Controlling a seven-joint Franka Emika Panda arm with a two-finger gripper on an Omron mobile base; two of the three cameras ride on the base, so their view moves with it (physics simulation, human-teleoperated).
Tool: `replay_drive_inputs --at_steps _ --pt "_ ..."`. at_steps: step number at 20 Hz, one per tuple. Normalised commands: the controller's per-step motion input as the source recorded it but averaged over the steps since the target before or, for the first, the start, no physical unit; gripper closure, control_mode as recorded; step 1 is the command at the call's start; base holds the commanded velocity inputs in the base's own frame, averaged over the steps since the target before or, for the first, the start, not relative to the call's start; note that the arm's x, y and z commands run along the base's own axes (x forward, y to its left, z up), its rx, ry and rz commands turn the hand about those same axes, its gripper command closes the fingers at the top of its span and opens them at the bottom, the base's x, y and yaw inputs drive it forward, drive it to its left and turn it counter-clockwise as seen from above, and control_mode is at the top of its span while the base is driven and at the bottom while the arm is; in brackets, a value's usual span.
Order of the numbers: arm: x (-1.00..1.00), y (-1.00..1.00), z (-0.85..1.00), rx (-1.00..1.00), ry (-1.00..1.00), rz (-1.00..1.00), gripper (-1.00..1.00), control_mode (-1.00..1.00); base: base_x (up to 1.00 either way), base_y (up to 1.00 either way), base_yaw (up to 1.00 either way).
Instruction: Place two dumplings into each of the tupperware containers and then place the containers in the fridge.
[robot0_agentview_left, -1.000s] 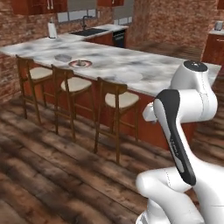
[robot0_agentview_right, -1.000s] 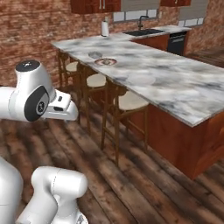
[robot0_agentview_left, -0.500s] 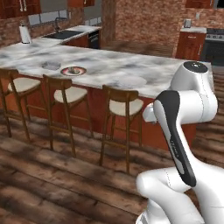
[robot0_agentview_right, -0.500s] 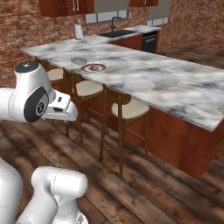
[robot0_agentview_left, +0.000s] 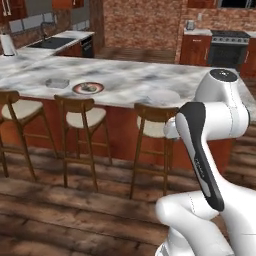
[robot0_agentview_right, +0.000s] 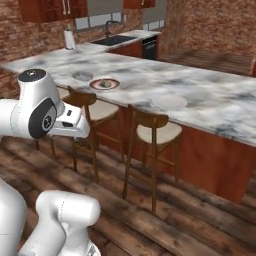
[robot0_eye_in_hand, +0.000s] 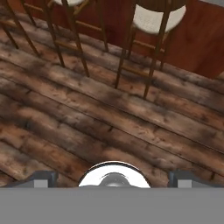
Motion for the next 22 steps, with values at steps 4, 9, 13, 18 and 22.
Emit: replay_drive_inputs --at_steps 4,9,13,18,22 --pt "0.0 0.0 0.0 0.0 0.0 0.0 -1.0 1.0 -0.01 1.0 -0.31" --pt "0.0 0.0 0.0 0.0 0.0 0.0 -1.0 1.0 0.0 1.0 -0.4" --pt "0.0 0.0 0.0 0.0 0.0 0.0 -1.0 1.0 0.0 1.0 -0.33" --pt "0.0 0.0 0.0 0.0 0.0 0.0 -1.0 1.0 0.05 1.0 -0.25" --pt "0.0 0.0 0.0 0.0 0.0 0.0 -1.0 1.0 0.24 1.0 -0.18"
